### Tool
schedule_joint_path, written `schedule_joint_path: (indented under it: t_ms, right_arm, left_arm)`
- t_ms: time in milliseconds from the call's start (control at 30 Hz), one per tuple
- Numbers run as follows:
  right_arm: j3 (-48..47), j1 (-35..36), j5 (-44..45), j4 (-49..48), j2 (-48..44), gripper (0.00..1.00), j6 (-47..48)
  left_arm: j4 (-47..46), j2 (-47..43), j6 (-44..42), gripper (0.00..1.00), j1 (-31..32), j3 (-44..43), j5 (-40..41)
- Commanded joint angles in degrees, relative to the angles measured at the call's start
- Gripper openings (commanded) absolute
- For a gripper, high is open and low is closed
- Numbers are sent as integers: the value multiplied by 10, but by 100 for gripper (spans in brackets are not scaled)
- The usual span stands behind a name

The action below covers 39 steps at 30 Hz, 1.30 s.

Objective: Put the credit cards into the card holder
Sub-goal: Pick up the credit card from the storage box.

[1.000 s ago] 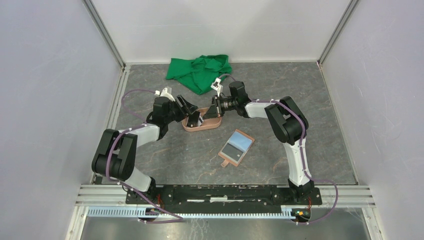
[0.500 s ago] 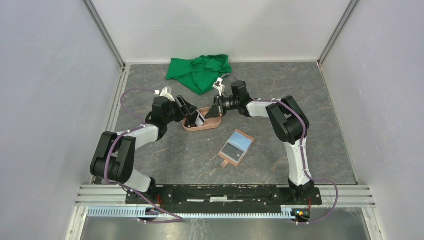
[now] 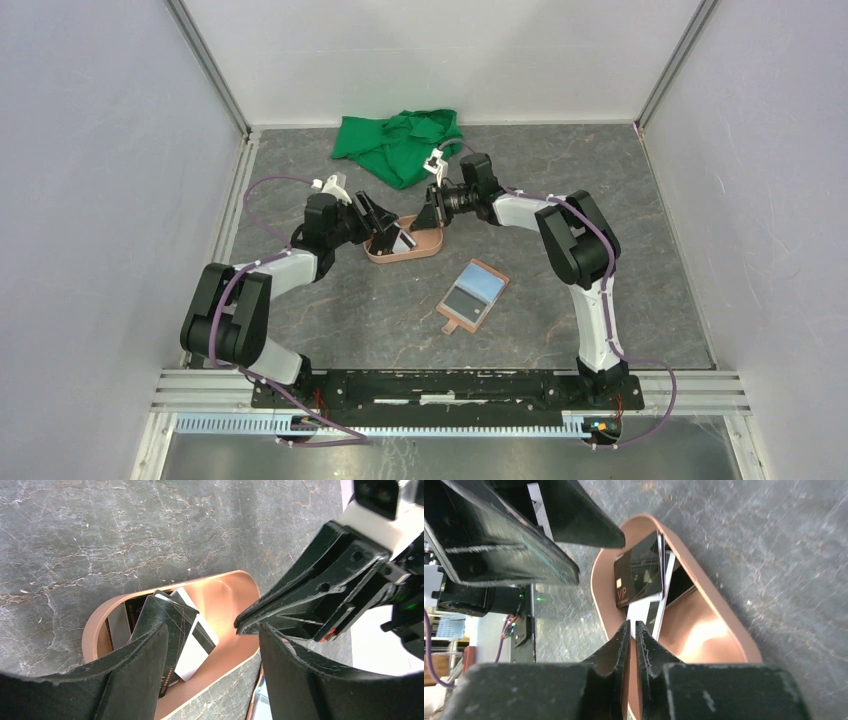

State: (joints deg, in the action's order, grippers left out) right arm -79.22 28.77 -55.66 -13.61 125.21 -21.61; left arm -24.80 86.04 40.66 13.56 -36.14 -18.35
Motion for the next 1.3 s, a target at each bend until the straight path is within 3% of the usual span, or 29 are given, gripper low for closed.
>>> schedule_joint_path:
  t_ms: [0, 133, 433, 1033, 1267]
  right_arm:
    - [-68, 3, 31, 76, -17, 22, 96]
    - [-125, 6, 53, 134, 13, 44, 145]
    - [-137, 13, 60, 159, 44, 60, 155]
    - [-135, 37, 68, 182, 59, 64, 165]
    - [-118, 38, 35, 144, 37, 55, 131]
  left_arm:
    - [-14, -17, -8, 73, -3, 5, 3]
    - [-3, -23, -22, 73, -3, 9, 10]
    - [-6, -20, -26, 70, -3, 18, 16]
    - [-2, -3, -30, 65, -3, 15, 20]
    - [-1, 1, -31, 65, -3, 17, 20]
